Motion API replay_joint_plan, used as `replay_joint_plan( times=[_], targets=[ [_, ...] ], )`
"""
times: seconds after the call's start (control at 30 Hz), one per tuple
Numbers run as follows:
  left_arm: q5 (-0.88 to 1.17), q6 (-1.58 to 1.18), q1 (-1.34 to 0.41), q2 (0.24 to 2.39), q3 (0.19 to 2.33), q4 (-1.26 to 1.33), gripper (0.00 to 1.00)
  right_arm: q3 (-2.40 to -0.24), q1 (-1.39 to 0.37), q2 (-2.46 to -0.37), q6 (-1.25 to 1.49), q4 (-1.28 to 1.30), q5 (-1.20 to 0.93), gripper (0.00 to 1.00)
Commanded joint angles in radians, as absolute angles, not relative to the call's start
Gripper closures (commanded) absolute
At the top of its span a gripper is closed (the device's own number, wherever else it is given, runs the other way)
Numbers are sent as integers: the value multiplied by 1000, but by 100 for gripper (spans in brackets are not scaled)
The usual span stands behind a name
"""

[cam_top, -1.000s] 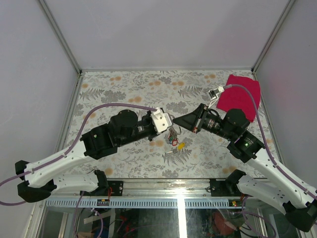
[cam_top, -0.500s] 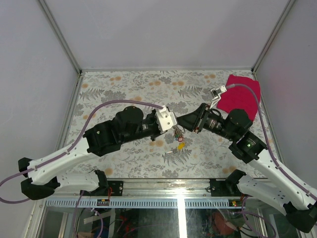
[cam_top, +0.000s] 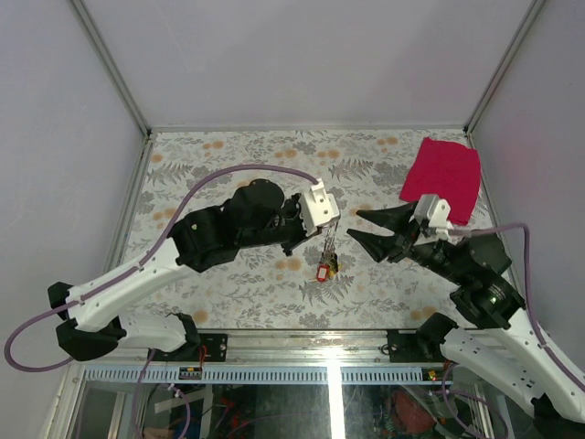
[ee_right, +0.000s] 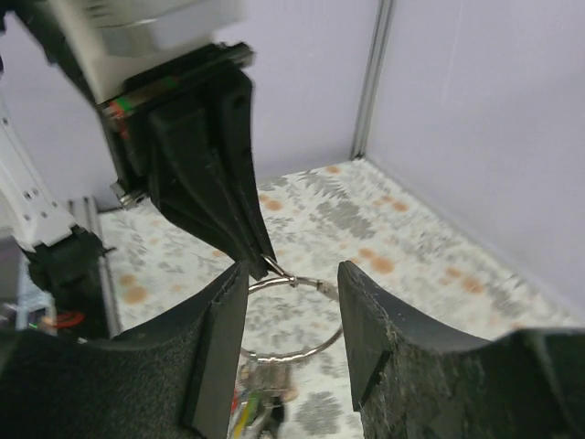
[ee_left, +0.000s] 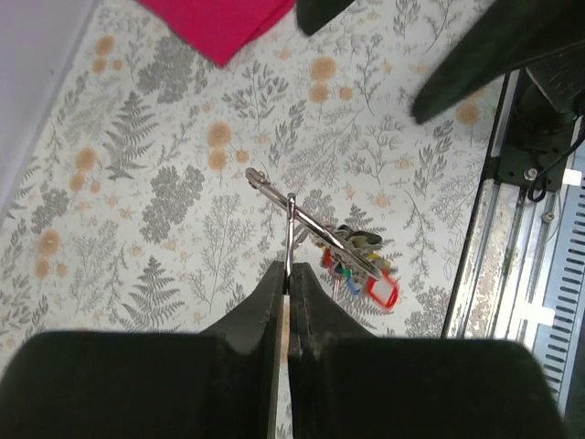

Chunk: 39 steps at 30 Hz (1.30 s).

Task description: Put the keys on the keyring

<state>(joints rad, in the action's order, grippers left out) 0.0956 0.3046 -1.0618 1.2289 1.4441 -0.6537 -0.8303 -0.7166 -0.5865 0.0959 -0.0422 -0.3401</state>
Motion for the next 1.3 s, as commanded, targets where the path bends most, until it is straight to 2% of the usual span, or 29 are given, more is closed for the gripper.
replay_joint_plan(
  times=[0.0, 0.17, 0.43, 0.63, 0.9, 1.27],
  targets=[
    [130, 283, -1041, 1257, 1519, -701, 100, -790, -724, -565, -210, -165, -458, 49],
    [103, 271, -1032, 1305, 1579, -768, 100, -812, -724, -603, -328, -99, -523, 49],
    [57, 240, -1026, 1369, 1659, -834, 100, -795, -725, -686, -348, -150, -525, 46],
    [65, 235, -1022, 1404, 1700, -875, 100, -778, -725, -726, -490, -153, -514, 44],
    [92, 231, -1021, 1413, 1718, -890, 100, -695, -728, -732, -770, -202, -514, 49],
    [108, 228, -1019, 1432, 1731, -903, 100, -646, -765, -729, -927, -330, -471, 55]
  ],
)
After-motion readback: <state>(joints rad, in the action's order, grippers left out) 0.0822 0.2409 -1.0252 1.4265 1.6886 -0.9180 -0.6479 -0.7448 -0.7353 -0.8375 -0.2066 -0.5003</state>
